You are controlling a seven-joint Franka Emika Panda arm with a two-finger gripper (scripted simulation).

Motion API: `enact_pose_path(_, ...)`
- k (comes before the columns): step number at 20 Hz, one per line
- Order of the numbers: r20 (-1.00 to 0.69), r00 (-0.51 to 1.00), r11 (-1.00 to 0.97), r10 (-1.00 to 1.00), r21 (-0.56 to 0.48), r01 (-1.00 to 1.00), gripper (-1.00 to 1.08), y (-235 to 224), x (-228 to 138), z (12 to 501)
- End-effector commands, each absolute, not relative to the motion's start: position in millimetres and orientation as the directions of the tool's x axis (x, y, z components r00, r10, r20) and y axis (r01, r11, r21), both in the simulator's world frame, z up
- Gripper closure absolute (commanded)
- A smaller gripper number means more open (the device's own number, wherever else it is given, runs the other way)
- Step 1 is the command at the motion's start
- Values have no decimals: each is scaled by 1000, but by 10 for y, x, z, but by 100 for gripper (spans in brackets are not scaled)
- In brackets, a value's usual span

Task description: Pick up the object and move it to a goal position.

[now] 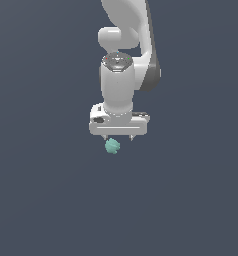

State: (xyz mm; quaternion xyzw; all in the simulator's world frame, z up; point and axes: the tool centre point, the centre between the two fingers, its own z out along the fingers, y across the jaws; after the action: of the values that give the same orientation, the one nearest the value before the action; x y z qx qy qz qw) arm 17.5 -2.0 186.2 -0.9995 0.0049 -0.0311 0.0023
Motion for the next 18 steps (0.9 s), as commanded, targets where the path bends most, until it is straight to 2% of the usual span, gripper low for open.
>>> enact_pose_path(1,62,998,-1000,-10,-5,-10,-92,-20,175,1862)
enact_pose_path(18,68,997,-999,-40,-28,-39,-92,-55,216,1993)
